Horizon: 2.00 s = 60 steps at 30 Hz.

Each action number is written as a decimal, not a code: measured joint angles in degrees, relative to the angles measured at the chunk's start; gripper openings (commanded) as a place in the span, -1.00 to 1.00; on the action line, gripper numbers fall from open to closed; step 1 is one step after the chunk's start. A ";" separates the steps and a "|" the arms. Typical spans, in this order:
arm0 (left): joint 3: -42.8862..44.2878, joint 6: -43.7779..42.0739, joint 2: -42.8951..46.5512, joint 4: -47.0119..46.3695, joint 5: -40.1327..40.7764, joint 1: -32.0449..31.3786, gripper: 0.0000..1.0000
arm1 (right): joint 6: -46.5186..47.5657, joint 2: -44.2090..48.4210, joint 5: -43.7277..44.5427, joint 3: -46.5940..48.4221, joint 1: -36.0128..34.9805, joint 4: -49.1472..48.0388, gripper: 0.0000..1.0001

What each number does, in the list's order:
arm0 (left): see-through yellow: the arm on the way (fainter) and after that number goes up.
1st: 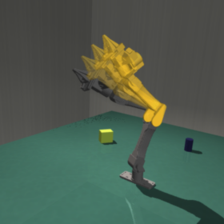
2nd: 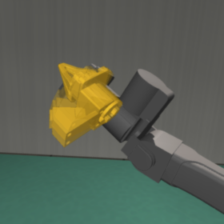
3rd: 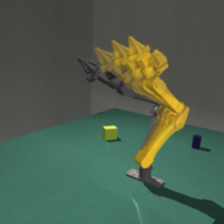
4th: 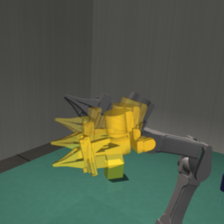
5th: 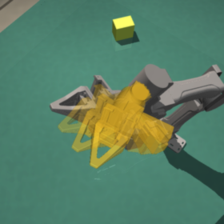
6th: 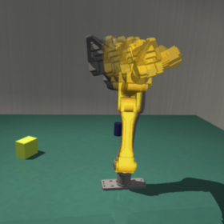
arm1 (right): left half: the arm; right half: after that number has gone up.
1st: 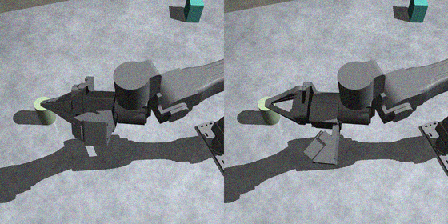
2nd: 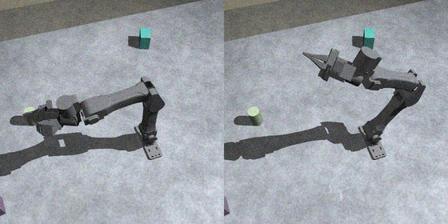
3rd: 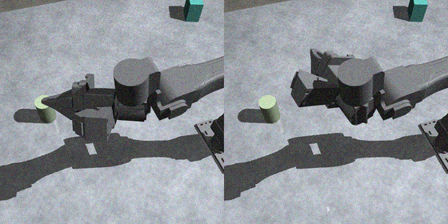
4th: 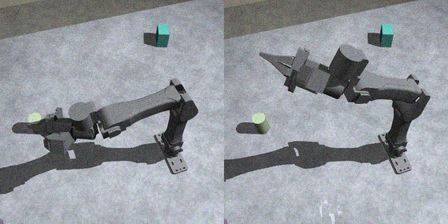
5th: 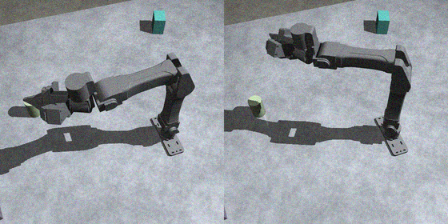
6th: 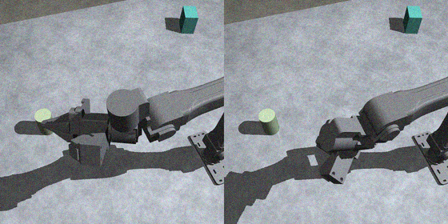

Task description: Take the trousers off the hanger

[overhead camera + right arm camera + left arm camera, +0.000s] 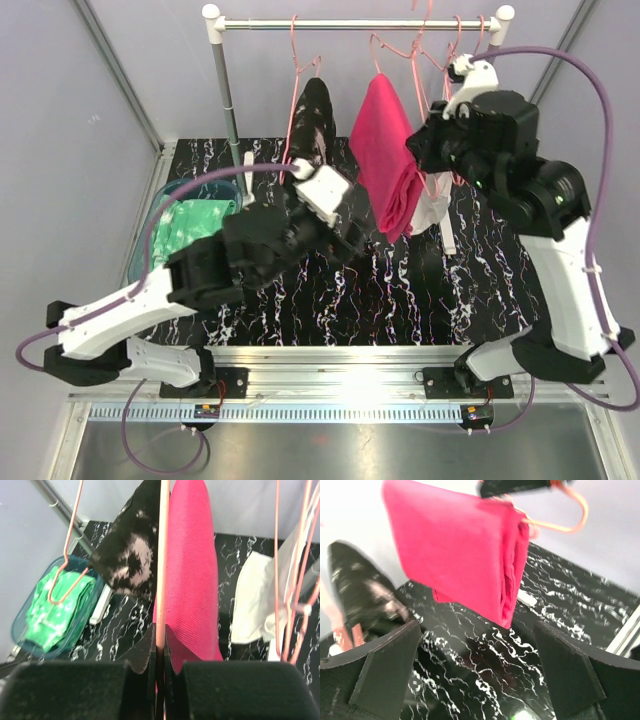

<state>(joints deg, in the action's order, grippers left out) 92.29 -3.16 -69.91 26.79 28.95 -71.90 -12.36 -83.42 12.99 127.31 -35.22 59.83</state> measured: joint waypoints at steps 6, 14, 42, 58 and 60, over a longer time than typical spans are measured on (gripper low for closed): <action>-4.96 -6.45 -4.52 -11.76 -0.35 -1.90 0.98 | -3.17 9.92 -3.37 -9.05 0.00 -0.13 -1.00; -9.46 -7.91 -8.52 -24.96 -7.26 -1.90 0.98 | -6.82 18.47 -7.96 -19.08 0.02 -1.44 -1.00; -7.10 -5.27 -16.44 -29.33 -7.41 -2.29 -0.70 | -8.26 23.98 -10.01 -25.83 0.07 -4.22 -1.00; -7.10 -5.51 -16.04 -23.58 -7.78 -2.01 -0.60 | -7.45 24.39 -9.07 -30.23 0.04 -5.11 -1.00; -7.10 -5.81 -16.04 -23.41 -8.02 -2.01 -0.46 | -7.19 24.37 -9.01 -30.23 0.04 -5.09 -1.00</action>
<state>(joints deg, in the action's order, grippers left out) 85.19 -8.97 -85.95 3.38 20.93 -73.91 -19.55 -59.05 3.99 97.08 -35.18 54.74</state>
